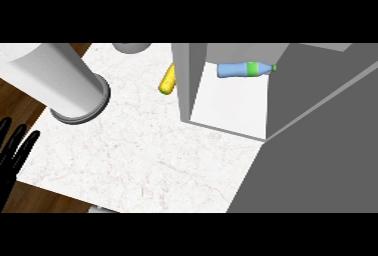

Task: Pick up the bottled water, place it into the cabinet and close the cabinet

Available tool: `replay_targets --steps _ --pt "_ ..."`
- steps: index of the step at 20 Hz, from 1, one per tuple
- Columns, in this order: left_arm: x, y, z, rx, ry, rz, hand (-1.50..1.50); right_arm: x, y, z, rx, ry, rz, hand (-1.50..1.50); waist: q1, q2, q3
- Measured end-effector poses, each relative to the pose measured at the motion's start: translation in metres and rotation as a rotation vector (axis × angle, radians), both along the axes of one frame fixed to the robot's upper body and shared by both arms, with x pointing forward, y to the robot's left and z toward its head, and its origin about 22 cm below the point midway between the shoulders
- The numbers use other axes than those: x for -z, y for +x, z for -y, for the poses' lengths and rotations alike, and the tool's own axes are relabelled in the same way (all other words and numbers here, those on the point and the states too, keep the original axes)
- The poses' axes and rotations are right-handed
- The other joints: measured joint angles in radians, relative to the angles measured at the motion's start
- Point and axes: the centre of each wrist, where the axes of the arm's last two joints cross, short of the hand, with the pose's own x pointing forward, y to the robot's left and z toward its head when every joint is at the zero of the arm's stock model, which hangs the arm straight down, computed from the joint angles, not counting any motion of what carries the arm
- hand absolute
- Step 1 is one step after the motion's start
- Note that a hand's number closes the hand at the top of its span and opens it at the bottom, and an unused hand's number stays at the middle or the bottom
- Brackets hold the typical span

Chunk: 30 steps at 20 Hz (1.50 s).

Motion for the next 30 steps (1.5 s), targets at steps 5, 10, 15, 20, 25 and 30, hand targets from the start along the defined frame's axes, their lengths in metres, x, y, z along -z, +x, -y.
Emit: replay_targets --steps 5,10,15,20,25,30 --pt "-0.002 0.002 -0.003 0.001 0.001 0.002 -1.50 -0.004 0.005 -0.001 -0.040 -0.036 0.033 1.50 0.000 0.001 -0.002" --pt "-0.003 0.003 -0.006 0.005 0.001 0.004 -1.50 -0.006 0.008 -0.001 -0.062 -0.052 0.049 1.50 -0.005 0.004 -0.004" --pt "-0.005 0.004 -0.008 0.005 0.001 0.009 -1.50 -0.005 0.008 -0.001 -0.057 -0.043 0.039 1.50 0.001 0.013 -0.004" --pt "-0.009 0.007 -0.009 0.022 0.003 0.026 -1.50 -0.003 0.009 -0.001 -0.066 -0.026 0.024 1.50 0.027 0.034 -0.003" --pt "-0.013 0.010 -0.010 0.034 0.006 0.041 -1.50 0.001 0.010 -0.001 -0.060 0.008 -0.011 1.50 0.042 0.051 0.001" --pt "-0.013 0.012 -0.011 0.039 0.003 0.043 -1.50 0.000 0.014 -0.002 -0.034 0.014 -0.011 1.50 0.041 0.052 0.003"
